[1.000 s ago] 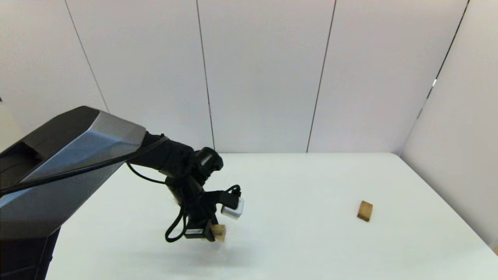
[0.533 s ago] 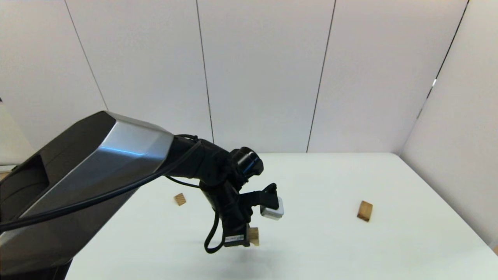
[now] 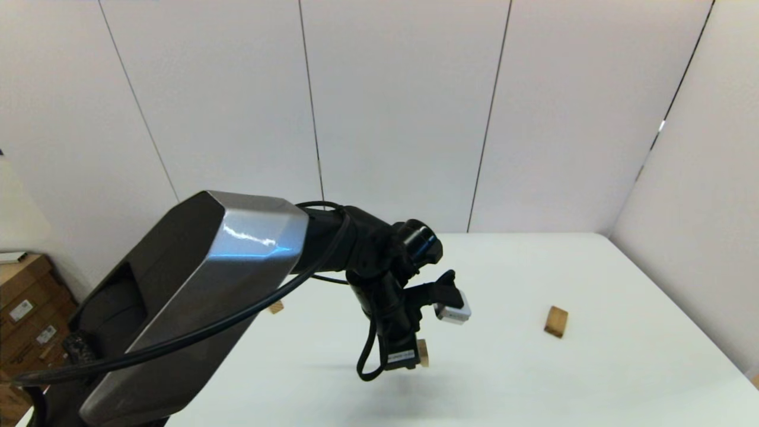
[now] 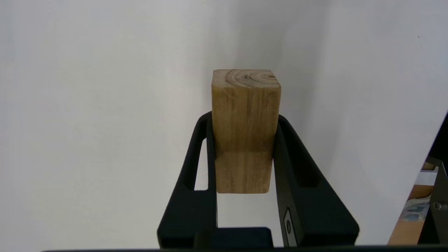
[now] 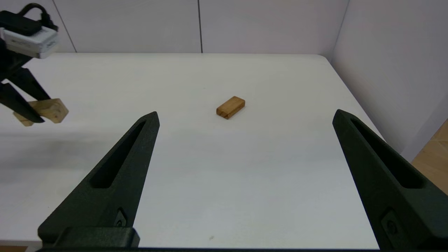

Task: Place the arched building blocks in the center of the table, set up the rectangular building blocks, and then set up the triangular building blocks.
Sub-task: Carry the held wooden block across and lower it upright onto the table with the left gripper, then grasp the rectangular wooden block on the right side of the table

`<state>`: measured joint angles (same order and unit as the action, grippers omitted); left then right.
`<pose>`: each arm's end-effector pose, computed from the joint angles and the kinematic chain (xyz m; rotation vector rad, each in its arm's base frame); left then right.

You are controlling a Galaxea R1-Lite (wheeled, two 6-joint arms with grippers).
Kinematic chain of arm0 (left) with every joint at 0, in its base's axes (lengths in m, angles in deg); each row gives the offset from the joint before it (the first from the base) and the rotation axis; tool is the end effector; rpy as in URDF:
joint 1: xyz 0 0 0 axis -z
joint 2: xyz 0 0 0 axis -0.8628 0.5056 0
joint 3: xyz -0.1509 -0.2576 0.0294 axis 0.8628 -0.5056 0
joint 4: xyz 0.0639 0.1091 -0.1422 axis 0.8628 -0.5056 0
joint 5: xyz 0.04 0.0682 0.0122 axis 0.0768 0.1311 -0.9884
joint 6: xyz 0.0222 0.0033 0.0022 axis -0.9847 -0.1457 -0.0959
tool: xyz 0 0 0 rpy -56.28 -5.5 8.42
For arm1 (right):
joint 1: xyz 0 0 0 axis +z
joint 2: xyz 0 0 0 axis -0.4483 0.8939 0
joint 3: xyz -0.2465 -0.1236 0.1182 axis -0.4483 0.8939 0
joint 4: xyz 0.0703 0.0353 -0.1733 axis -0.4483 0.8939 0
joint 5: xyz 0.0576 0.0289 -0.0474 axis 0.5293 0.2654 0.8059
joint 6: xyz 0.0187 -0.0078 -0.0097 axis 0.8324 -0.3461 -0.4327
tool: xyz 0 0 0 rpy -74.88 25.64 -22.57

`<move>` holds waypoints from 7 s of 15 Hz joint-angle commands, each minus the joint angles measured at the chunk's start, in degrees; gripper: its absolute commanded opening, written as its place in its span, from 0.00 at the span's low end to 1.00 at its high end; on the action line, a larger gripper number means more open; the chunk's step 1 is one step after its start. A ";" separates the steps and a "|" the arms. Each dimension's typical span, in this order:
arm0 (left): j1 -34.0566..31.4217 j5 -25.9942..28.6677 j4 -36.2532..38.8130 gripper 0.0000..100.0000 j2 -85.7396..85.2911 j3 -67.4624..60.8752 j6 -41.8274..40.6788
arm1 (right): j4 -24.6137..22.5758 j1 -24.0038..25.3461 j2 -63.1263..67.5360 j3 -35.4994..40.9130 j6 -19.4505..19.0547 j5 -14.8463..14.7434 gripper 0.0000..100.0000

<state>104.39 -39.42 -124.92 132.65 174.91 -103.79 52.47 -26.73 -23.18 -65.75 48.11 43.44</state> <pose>0.3103 -0.3141 0.0814 0.9423 0.9480 -1.2823 -0.0228 0.0002 0.0758 -0.0024 -0.0028 0.0053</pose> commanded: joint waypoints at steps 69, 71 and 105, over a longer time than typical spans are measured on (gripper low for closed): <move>-16.38 -3.81 -21.46 1.00 -28.41 2.81 6.16 | 0.01 0.01 -0.02 0.00 -0.04 0.04 1.00; -20.51 -3.81 -22.60 1.00 -36.76 0.26 10.21 | 0.01 0.01 -0.02 0.00 -0.04 0.04 1.00; -45.91 -7.33 -20.14 1.00 -129.23 -62.85 23.13 | 0.01 0.01 -0.02 0.00 -0.04 0.04 1.00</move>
<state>58.40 -46.79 -148.38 5.44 114.57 -80.91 52.49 -26.73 -23.18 -65.75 48.08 43.44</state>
